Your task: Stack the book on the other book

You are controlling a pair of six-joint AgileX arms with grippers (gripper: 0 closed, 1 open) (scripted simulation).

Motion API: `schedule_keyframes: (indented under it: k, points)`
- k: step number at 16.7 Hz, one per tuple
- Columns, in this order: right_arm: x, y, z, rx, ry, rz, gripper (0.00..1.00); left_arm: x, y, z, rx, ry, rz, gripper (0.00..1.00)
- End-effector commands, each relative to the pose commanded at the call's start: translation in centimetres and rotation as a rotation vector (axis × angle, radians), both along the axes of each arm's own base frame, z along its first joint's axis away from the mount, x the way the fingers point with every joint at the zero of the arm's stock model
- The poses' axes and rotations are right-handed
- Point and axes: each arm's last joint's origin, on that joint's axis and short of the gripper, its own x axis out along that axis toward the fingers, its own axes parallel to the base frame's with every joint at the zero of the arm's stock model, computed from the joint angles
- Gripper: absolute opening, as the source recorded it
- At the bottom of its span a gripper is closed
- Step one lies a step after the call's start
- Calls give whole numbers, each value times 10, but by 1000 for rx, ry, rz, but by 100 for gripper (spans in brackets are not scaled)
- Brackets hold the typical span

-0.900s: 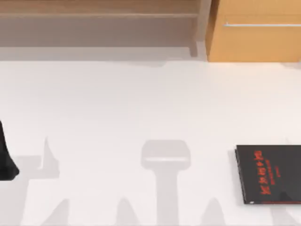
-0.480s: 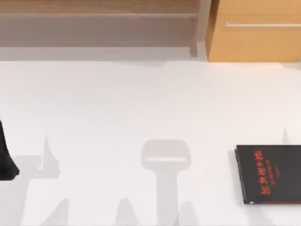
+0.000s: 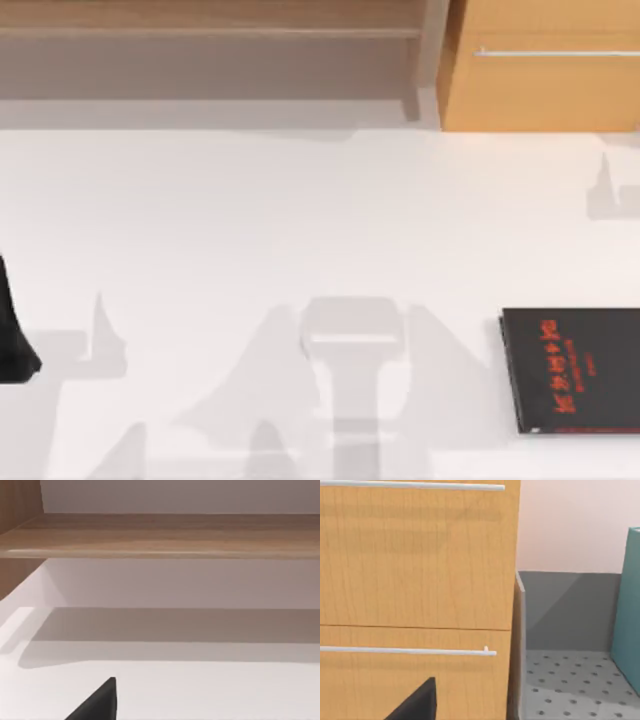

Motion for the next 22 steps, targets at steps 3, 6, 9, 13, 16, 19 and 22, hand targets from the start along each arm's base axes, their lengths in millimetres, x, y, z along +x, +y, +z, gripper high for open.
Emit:
schedule_keyframes:
  k: [3,6,9,13,16,19,22]
  points:
    - [76,-39,3,5,44,-1,100,0,0,0,0,0,0,100]
    - [143,-85,-17,10,67,-1,100,0,0,0,0,0,0,100]
    - [188,-125,-45,11,73,0,100,0,0,0,0,0,0,100]
    - [214,-158,-70,6,64,-1,100,0,0,0,0,0,0,100]
    - [217,-163,-73,4,60,-1,100,0,0,0,0,0,0,100]
    - [217,-160,-74,6,65,1,100,0,0,0,0,0,0,100]
    - [223,-162,-73,4,60,-2,100,0,0,0,0,0,0,100]
